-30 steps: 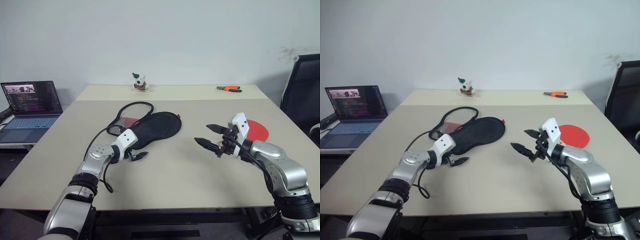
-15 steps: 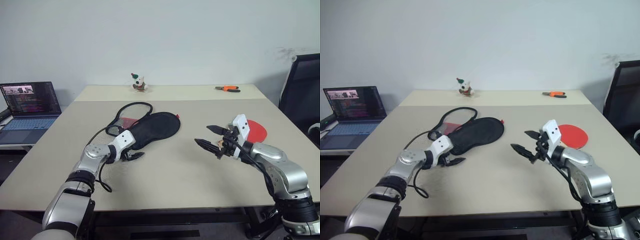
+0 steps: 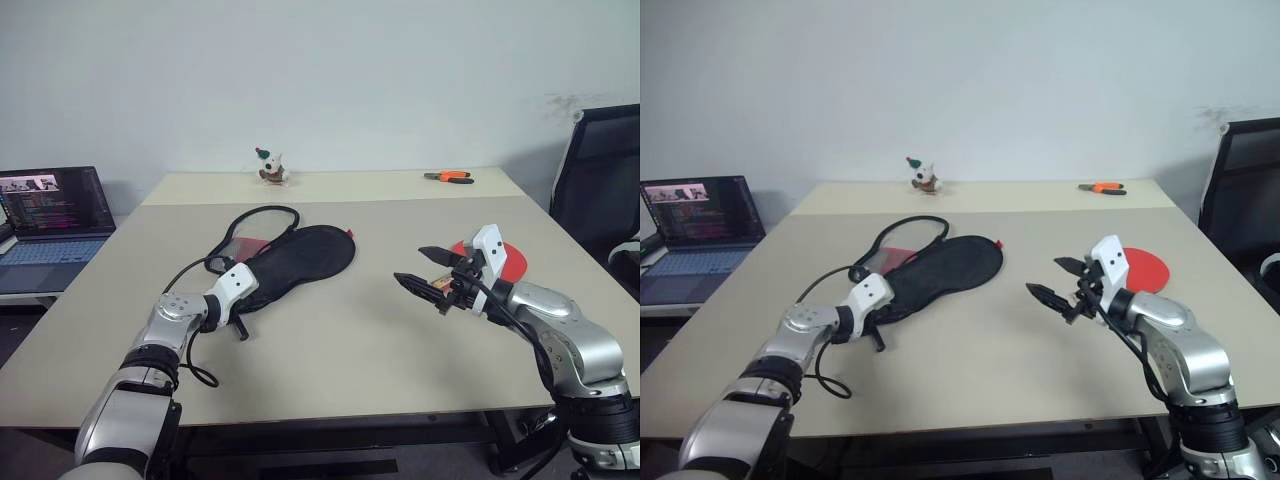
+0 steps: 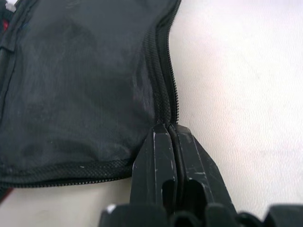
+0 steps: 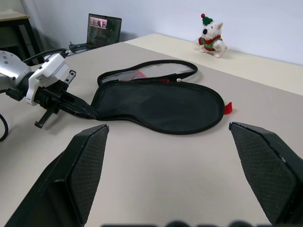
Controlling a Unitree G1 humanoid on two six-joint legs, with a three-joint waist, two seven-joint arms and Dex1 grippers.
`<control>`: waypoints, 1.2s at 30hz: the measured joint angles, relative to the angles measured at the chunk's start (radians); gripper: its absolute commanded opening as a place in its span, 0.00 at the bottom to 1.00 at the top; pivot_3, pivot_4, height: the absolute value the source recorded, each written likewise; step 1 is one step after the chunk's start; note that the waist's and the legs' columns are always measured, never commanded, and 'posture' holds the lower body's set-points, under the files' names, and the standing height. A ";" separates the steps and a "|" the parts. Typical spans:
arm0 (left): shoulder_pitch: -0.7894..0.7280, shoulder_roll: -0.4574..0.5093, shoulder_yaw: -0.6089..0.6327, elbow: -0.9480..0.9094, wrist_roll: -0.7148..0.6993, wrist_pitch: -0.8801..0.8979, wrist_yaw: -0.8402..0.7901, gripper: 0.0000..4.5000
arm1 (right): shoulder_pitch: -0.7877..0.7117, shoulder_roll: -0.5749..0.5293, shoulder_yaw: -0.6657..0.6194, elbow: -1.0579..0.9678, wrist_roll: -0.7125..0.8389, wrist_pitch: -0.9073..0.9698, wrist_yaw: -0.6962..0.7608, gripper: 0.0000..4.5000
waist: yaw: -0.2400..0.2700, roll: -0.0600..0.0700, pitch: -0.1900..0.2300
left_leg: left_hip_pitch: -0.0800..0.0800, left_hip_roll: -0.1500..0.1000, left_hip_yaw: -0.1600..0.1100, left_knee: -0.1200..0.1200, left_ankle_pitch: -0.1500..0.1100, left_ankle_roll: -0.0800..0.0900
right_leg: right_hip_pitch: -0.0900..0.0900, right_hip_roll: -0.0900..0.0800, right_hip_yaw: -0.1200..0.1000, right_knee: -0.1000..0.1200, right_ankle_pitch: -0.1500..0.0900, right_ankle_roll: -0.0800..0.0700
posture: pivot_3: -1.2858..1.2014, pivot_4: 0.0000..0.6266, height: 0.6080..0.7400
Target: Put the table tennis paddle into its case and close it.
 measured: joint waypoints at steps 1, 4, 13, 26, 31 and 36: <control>0.001 -0.005 0.005 -0.003 -0.008 0.011 -0.002 0.00 | 0.000 -0.002 0.000 0.000 0.000 0.000 0.000 1.00 | 0.002 0.000 0.000 | 0.000 0.000 0.000 0.000 0.000 0.000 | 0.000 0.000 0.000 0.000 0.000 0.000 | 0.52 0.24 1.00; 0.010 -0.027 0.021 -0.036 -0.030 0.050 -0.012 0.00 | 0.000 -0.010 -0.003 0.000 0.000 0.000 0.001 1.00 | 0.009 0.000 0.000 | -0.001 -0.001 0.000 0.000 0.000 0.000 | 0.000 -0.001 0.000 0.000 0.000 -0.001 | 0.52 0.24 1.00; 0.092 -0.121 0.020 -0.268 -0.083 0.189 -0.087 0.00 | 0.002 -0.023 -0.016 0.000 0.000 0.000 0.004 1.00 | 0.028 0.000 0.000 | -0.003 -0.002 -0.001 0.000 0.000 0.000 | 0.000 -0.002 -0.001 -0.002 0.001 -0.001 | 0.52 0.24 1.00; 0.142 -0.312 -0.069 -0.486 -0.086 0.357 0.005 0.00 | 0.041 -0.079 -0.019 -0.002 0.022 0.001 0.038 1.00 | 0.026 0.000 0.000 | -0.002 -0.002 -0.002 0.001 0.000 0.000 | 0.000 -0.002 -0.001 -0.002 0.001 -0.001 | 0.52 0.24 1.00; 0.141 -0.341 -0.082 -0.515 -0.087 0.396 0.030 0.13 | 0.042 -0.093 -0.019 -0.007 0.027 0.010 0.040 1.00 | 0.022 0.000 0.000 | -0.002 -0.002 -0.002 0.001 0.000 0.000 | 0.000 -0.001 0.000 -0.001 0.001 -0.001 | 0.52 0.24 1.00; 0.164 -0.324 -0.083 -0.609 -0.105 0.477 0.001 0.53 | 0.038 -0.093 -0.019 -0.017 0.030 0.048 0.018 1.00 | 0.022 0.000 0.000 | -0.002 -0.001 -0.002 0.001 0.000 0.000 | 0.000 -0.001 0.000 -0.001 0.001 -0.001 | 0.52 0.24 1.00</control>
